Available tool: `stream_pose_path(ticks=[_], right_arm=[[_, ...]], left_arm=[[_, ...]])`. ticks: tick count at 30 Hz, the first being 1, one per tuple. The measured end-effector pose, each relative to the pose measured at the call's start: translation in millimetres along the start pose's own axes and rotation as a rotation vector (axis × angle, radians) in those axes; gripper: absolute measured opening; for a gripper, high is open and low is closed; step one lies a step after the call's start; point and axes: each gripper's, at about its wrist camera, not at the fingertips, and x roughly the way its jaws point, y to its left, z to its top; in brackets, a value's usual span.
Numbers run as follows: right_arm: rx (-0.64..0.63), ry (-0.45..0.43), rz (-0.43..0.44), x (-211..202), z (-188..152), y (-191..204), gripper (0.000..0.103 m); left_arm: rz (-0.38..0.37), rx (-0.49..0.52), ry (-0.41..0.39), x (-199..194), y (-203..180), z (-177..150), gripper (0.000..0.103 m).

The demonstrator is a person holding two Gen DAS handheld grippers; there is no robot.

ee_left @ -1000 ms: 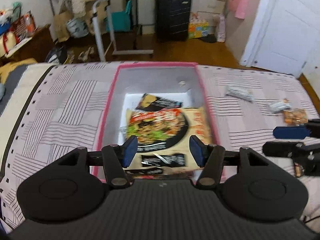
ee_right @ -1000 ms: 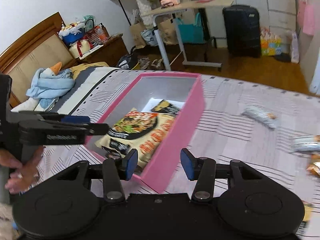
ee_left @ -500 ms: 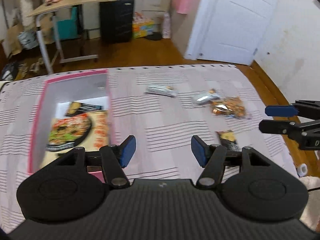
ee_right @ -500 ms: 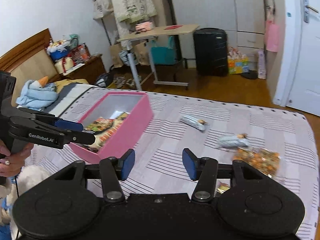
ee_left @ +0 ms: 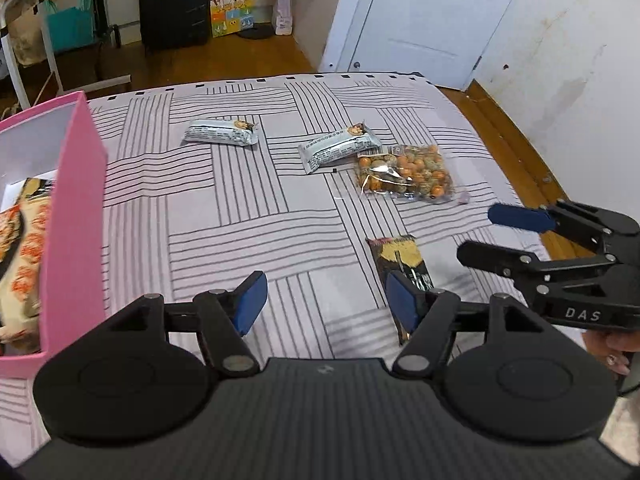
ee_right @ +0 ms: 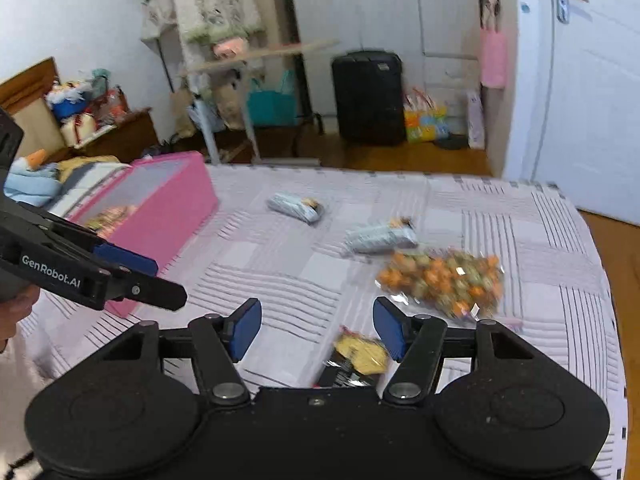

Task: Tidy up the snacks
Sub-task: 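Move both grippers to another black NB cracker pack on the bed, then close both grippers on the cracker pack and lift it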

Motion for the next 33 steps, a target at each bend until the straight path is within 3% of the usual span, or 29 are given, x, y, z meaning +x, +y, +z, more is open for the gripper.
stream_pose_path(ticks=[6,10,13,19,21,23,30,33], right_arm=[[0.135,0.13,0.015,23,-21,-26,0.067],[0.109,0.253,0.028,38,-28,-16,0.067],[0.096,0.321,0.013,50,-33,-11,0.067],[0.129,0.38,0.011,65,-42,-16,0.067],[0.123,0.401,0.007,71,-44,-15,0.067],[0.111,0.396,0.013,76,-44,-13,0.069],[0.025,0.379,-0.016,84,-46,0,0.069],[-0.044,0.367,-0.037,83,-46,8,0.064]], left_arm=[[0.003,-0.023,0.002,36,-10,-3,0.065],[-0.08,-0.106,0.044,55,-3,-11,0.063],[-0.129,-0.115,0.096,67,-5,-21,0.061],[-0.223,-0.111,0.103,83,-23,-35,0.055],[-0.229,-0.109,0.09,89,-29,-38,0.047],[-0.224,-0.108,0.097,97,-31,-40,0.028],[-0.32,-0.218,0.163,125,-18,-43,0.026],[-0.326,-0.216,0.161,129,-19,-46,0.026]])
